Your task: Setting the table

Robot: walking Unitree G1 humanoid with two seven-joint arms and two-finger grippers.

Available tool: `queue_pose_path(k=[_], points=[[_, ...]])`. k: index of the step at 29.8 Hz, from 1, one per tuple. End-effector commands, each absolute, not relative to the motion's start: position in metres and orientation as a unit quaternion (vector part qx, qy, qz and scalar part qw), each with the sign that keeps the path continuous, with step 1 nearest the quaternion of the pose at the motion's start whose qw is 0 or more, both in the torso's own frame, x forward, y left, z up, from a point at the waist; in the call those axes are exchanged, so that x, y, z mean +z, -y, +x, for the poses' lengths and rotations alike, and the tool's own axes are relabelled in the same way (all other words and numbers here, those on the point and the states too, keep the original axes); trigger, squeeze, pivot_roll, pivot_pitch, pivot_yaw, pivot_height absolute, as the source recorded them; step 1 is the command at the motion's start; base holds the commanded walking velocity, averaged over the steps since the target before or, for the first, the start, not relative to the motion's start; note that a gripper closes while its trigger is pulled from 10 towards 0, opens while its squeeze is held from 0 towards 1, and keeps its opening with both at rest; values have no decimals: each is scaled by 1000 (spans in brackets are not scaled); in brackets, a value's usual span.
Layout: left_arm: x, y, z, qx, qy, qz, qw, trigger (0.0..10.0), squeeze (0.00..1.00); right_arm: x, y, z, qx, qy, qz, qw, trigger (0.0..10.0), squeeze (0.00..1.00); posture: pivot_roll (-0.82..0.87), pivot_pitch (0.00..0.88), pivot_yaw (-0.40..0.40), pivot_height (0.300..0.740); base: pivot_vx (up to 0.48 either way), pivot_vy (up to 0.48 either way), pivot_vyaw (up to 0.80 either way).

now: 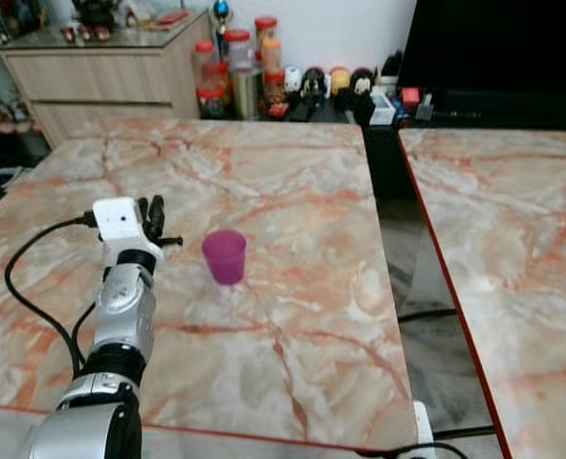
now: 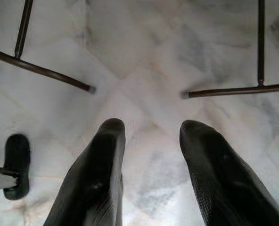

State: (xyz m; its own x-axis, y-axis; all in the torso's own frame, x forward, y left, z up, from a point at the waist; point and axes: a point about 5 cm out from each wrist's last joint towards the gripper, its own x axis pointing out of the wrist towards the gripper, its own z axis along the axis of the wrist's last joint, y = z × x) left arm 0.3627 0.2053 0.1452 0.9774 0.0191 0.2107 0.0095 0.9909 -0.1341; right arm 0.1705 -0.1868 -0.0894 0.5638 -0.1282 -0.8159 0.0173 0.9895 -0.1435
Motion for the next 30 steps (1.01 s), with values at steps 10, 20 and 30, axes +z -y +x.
queue_pose_path(k=[10, 20, 30], points=[[160, -197, 368, -105, 71, -155, 980, 10000, 1000, -90, 183, 169, -33, -468, -66, 880, 10000, 0, 41, 0, 32, 740, 0, 0, 0], [146, -184, 370, -139, -8, -117, 983, 10000, 1000, -91, 181, 168, -43, -469, -56, 880, 10000, 0, 31, 0, 38, 740, 0, 0, 0], [135, -172, 370, -159, -79, -67, 982, 10000, 0, -91, 188, 166, -56, -470, -53, 879, 10000, 0, 31, 0, 39, 740, 0, 0, 0]])
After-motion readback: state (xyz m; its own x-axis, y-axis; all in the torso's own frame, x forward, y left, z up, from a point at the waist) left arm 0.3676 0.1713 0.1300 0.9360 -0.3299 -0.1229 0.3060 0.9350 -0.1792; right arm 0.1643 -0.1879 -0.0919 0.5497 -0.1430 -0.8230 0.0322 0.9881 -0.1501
